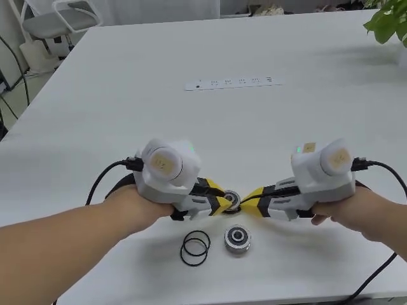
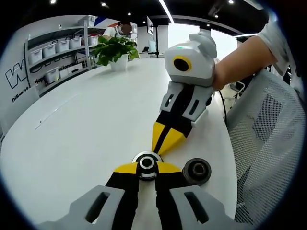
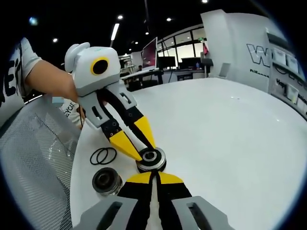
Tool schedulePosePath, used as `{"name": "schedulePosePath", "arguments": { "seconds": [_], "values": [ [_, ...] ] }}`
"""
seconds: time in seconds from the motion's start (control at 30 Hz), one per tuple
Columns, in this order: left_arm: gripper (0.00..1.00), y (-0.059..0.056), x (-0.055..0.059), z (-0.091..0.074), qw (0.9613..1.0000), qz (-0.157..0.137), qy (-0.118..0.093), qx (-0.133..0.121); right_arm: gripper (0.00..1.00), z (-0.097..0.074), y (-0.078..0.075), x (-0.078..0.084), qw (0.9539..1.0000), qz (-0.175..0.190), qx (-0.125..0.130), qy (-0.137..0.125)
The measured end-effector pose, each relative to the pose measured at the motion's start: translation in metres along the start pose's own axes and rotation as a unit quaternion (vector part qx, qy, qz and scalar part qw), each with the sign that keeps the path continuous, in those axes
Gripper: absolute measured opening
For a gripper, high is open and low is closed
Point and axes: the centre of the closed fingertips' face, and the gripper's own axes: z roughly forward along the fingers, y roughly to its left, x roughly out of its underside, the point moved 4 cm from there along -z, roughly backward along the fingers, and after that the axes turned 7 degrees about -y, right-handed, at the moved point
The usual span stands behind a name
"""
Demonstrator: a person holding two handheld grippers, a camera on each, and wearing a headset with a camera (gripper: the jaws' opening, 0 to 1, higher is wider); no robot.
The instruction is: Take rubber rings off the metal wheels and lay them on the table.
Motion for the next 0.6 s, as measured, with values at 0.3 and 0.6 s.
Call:
{"name": "schedulePosePath", "arguments": {
  "seconds": [0.3,0.6],
  "values": [
    [0.07,0.0003,-0.0001,0.0002,1.0,0.0,0.001,0.0,0.07,0.0022,0.0008,0.0012,1.0,0.003,-0.004,0.002],
    [0.07,0.0006,0.0003,0.0005,1.0,0.0,0.001,-0.001,0.05,0.0042,0.0011,0.004,0.9992,0.04,-0.006,0.006]
  ]
}}
